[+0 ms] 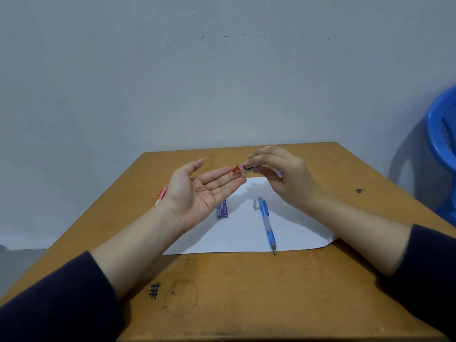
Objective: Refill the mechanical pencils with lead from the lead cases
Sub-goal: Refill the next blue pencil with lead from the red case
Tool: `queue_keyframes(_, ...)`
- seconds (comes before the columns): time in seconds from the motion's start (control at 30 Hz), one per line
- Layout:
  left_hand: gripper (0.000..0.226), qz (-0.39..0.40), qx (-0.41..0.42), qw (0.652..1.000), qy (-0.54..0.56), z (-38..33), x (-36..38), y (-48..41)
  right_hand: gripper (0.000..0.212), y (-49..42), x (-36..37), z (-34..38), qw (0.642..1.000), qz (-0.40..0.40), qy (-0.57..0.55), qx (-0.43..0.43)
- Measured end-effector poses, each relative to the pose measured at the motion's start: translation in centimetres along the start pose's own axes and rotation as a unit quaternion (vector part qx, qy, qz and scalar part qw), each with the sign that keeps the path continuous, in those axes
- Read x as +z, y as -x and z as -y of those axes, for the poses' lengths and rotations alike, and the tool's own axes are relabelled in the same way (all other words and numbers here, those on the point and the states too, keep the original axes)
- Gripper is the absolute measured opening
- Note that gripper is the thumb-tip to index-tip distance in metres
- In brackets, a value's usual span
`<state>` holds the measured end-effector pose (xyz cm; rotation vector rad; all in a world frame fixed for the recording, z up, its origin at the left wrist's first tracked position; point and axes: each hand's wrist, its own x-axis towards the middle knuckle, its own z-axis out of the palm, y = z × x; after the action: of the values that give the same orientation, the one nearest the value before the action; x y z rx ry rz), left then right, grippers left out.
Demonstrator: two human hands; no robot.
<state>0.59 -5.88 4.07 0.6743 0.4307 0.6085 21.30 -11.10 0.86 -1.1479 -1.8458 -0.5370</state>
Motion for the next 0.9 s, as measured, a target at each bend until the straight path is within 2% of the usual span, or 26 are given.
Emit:
queue_keyframes(0.17,0.037,-0.039,-0.014,0.995,-0.095,0.3,0.2,0.0,0.021,0.0,-0.1,-0.1,1.000,-0.003,-0.001,0.002)
queue_keyframes(0.33,0.026,-0.074,0.006,0.980,-0.186,0.8,0.1,-0.1,0.021,0.1,0.1,-0.1,1.000,-0.002,-0.002,0.004)
queue_keyframes(0.77,0.010,-0.094,0.030,0.965,-0.243,1.0,0.1,-0.2,0.022,0.1,0.1,0.0,1.000,-0.002,0.002,-0.007)
queue_keyframes(0.9,0.010,-0.090,0.062,0.945,-0.308,1.0,0.1,0.0,0.022,0.2,0.2,-0.1,1.000,-0.005,0.005,-0.007)
